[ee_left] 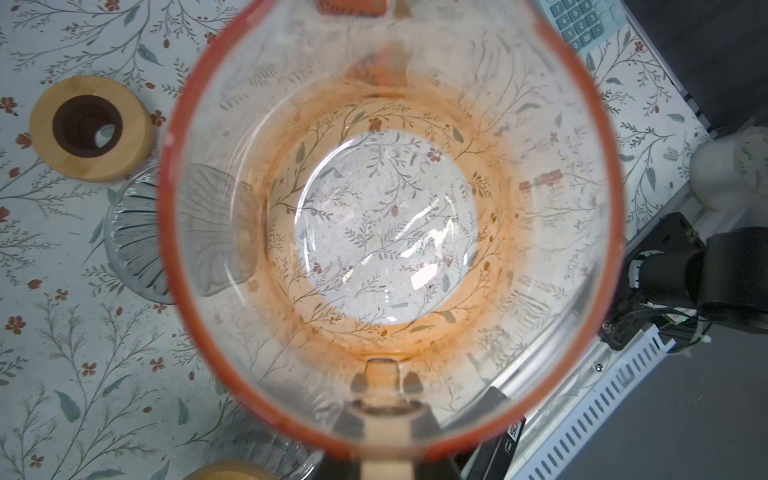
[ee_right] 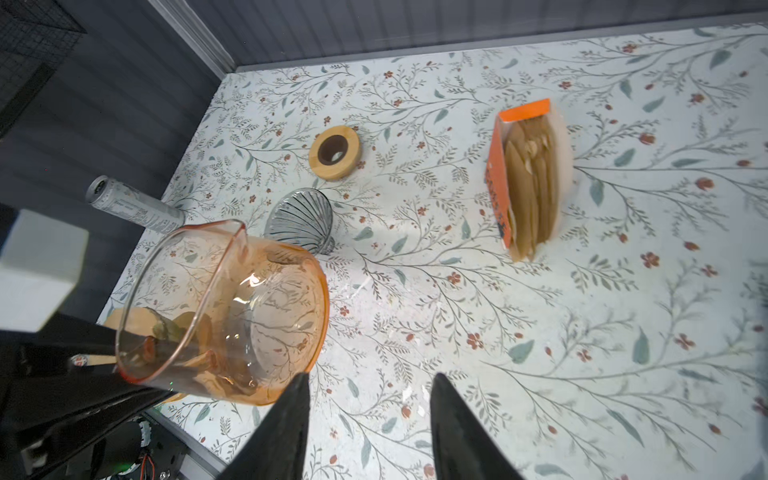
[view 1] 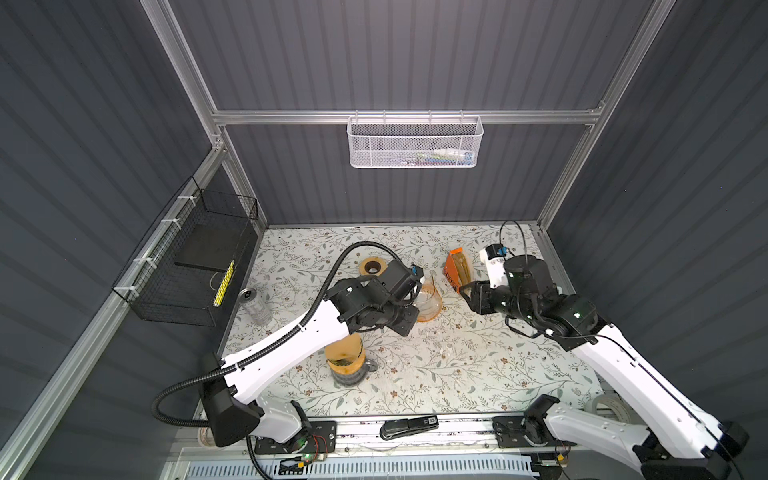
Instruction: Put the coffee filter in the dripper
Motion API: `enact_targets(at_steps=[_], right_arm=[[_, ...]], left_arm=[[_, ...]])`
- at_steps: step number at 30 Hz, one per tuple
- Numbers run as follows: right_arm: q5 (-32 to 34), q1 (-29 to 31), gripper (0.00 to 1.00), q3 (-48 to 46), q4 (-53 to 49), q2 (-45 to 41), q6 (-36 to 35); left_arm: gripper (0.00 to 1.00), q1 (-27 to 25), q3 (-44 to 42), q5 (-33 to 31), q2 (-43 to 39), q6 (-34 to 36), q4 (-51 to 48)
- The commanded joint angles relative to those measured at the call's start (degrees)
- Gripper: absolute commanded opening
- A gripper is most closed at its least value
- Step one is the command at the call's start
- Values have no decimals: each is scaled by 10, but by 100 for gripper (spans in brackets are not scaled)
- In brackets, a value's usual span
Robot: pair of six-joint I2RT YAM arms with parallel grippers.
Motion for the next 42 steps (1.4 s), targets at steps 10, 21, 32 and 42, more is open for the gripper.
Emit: enact_targets(at_steps=[10, 21, 32, 42], right_arm=[[-61, -97, 50, -62, -8, -66, 0], [-141, -170, 50, -75, 10, -69, 0], [-174, -198, 51, -86, 26, -62, 5], [-184, -205, 51, -101, 42, -46, 9]], left_arm=[[0, -108, -49, -45, 69, -3, 79], [0, -144, -111, -44, 101, -1, 174], [0, -151, -156, -60, 124, -30, 202], [0, -152, -190, -48, 129, -51, 226]])
